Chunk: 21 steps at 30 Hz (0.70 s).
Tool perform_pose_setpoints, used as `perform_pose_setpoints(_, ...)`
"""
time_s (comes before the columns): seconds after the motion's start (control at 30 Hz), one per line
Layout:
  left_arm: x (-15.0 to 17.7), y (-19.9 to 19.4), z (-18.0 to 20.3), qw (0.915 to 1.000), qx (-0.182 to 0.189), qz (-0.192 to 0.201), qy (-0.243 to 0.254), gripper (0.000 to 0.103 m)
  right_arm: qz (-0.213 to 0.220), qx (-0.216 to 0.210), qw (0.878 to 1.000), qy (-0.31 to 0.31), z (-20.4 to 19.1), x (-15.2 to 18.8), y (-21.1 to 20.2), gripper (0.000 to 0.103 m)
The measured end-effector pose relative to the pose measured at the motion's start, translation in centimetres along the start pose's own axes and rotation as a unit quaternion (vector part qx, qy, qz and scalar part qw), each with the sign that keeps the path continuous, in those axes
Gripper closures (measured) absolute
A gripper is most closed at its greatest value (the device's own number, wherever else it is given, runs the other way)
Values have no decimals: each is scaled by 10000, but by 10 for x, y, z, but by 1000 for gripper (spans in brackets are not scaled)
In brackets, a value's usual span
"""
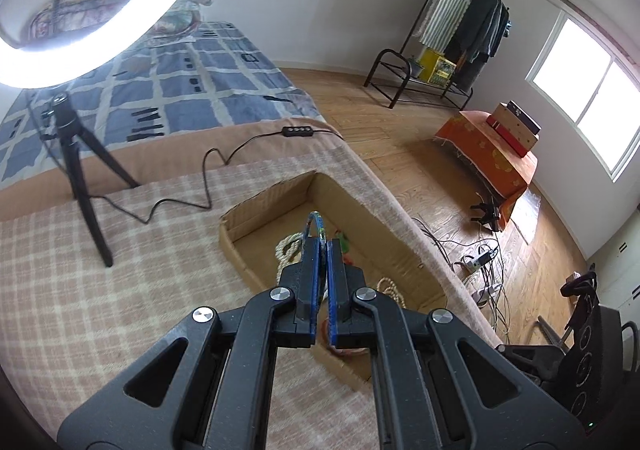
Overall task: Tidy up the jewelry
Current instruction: 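Carry the black ring in the left tool and pearl bead in the right tool over the box, then open both tools to drop the ring and pearl bead into the box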
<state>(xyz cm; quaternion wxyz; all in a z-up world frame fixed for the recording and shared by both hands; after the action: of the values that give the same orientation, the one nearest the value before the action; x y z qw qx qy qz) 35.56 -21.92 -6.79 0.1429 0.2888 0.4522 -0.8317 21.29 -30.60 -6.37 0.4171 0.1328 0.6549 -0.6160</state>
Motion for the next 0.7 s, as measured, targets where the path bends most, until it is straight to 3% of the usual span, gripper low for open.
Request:
perform_pose_setpoints(0.3,-17,47,28,9999,67,-116,89,102,-193,113,9992,321,27,8,14,97)
perform_pose_setpoints(0.7,-19,98,50,9986,-203,-198,437,102,-407,173,9970,630,50,22,31,97)
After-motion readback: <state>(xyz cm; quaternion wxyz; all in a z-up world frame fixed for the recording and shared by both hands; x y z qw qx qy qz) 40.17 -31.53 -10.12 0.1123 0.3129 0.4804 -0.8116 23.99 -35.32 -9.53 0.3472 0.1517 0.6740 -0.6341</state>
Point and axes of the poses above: each gripper's, at about its wrist camera, not at the fingertips, and y roughly the way its jaws point, z to its right, x to its underside, the point moved 5 cm from there along y, roughly the way its jaws point, and after that the axes turned 8 degrees about -y, right-handed, at the moved point
